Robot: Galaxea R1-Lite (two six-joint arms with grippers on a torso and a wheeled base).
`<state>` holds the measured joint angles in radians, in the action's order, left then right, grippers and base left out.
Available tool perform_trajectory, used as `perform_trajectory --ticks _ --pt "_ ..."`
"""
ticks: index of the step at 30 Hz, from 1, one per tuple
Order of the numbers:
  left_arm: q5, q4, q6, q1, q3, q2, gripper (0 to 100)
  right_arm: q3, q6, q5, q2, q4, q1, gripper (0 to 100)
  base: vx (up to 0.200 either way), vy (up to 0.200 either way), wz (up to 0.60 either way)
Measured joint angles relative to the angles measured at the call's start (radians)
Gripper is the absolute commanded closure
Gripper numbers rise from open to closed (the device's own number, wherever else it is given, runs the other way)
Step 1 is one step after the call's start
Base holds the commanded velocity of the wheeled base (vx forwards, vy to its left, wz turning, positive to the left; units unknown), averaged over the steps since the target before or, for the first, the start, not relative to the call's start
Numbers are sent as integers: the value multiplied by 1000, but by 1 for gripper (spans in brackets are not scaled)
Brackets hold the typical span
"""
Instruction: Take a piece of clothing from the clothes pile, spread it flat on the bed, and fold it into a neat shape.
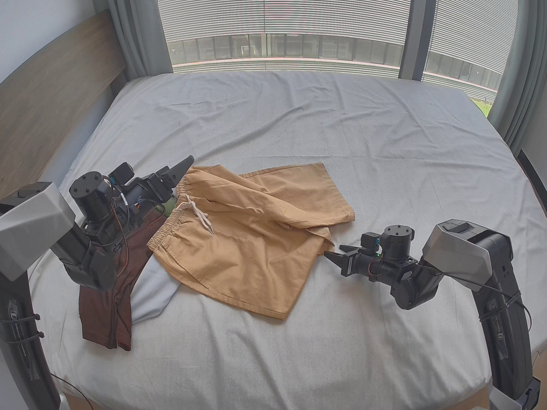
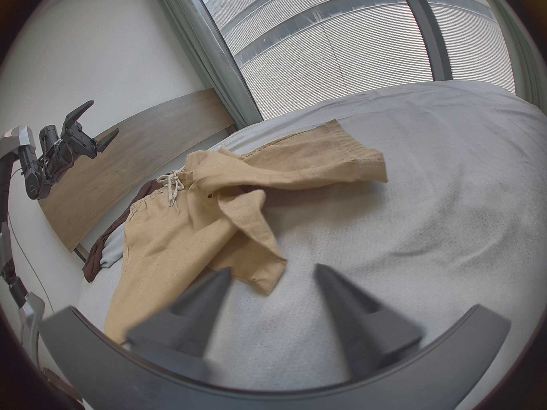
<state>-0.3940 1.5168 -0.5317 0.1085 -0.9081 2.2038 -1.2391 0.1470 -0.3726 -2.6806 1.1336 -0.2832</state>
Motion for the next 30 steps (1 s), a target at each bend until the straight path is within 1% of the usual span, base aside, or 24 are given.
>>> perform_trajectory --ticks 12,17,22,30 --pt "0 14 0 -2 1 13 0 -11 3 -1 -11 11 -11 100 0 0 0" --pt "0 16 0 -3 0 15 0 10 3 -1 -5 34 -8 100 0 0 0" --pt "0 16 0 -3 0 16 0 85 3 -1 29 60 -1 100 0 0 0" --pt "0 17 -2 -3 0 16 0 217 3 -10 111 99 32 100 0 0 0"
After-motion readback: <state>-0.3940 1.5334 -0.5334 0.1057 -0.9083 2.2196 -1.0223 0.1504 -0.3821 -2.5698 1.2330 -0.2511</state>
